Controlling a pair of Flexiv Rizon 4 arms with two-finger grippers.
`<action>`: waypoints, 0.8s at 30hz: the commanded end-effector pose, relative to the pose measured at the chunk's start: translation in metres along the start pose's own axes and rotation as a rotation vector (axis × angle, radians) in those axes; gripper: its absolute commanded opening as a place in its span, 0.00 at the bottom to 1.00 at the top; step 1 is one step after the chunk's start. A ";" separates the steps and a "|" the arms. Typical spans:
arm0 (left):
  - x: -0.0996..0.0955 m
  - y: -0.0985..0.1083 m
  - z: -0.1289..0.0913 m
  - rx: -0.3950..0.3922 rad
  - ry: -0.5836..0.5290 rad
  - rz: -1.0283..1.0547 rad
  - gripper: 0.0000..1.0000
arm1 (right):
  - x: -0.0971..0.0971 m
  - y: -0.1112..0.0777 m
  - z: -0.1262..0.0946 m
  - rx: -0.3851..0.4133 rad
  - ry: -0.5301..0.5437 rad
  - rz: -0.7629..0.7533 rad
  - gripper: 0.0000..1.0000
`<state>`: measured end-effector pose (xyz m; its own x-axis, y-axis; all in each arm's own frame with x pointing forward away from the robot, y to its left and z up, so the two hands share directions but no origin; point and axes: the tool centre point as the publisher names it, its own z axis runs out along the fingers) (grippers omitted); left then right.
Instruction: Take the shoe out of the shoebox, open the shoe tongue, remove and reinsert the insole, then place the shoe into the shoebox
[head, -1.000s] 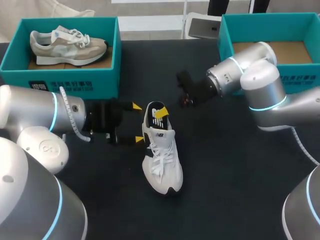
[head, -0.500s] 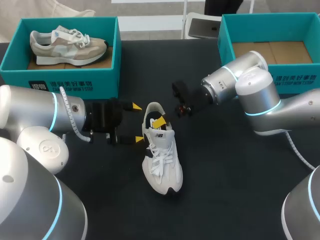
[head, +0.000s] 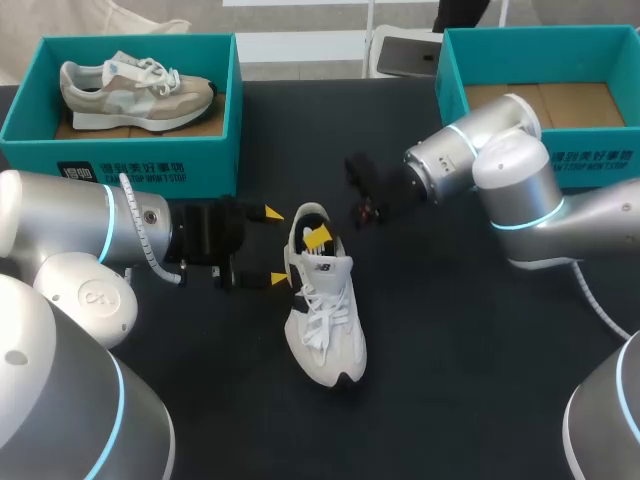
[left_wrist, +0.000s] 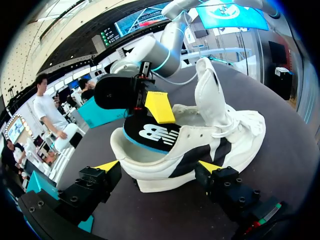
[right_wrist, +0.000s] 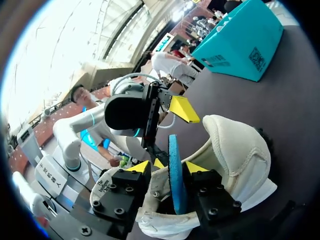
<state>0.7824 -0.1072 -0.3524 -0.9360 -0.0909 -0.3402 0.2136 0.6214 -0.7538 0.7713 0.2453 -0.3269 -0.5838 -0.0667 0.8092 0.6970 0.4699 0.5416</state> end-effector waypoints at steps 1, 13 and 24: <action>0.000 -0.001 0.001 -0.006 0.001 0.000 1.00 | 0.010 0.007 -0.002 0.014 -0.020 -0.013 0.45; 0.000 -0.001 0.001 -0.006 0.001 0.000 1.00 | 0.010 0.037 -0.007 0.063 -0.013 -0.084 0.56; 0.000 -0.001 0.001 -0.006 0.001 0.000 1.00 | 0.061 0.073 -0.047 0.087 -0.153 -0.157 0.64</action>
<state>0.7824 -0.1072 -0.3524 -0.9359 -0.0909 -0.3402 0.2137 0.6213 -0.7538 0.8211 0.2449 -0.2527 -0.7184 -0.0695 0.6922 0.5613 0.5298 0.6358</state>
